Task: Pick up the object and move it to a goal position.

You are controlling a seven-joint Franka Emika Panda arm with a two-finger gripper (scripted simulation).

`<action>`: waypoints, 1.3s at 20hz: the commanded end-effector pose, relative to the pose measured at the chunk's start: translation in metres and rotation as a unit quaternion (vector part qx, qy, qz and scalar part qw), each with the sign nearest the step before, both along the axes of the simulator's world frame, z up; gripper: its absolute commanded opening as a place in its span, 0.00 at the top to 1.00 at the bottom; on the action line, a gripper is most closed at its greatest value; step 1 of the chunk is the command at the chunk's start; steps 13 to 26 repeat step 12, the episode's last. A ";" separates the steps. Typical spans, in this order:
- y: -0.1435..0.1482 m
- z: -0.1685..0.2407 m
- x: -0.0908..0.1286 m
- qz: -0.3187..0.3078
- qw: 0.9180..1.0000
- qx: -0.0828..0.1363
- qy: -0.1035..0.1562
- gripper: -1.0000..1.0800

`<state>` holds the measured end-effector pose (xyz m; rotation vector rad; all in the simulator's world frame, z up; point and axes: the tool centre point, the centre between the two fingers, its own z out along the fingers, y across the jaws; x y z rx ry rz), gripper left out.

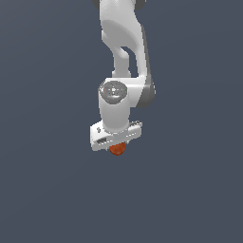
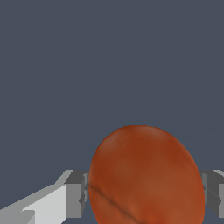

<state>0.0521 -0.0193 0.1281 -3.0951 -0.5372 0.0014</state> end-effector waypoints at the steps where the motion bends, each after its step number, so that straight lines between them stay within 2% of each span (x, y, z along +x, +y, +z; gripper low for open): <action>1: 0.001 0.008 0.010 0.000 1.000 0.000 -0.001 1.00; 9: 0.003 0.017 0.024 0.000 1.000 0.000 0.000 1.00; 26: 0.003 0.018 0.025 0.000 1.000 0.000 0.000 1.00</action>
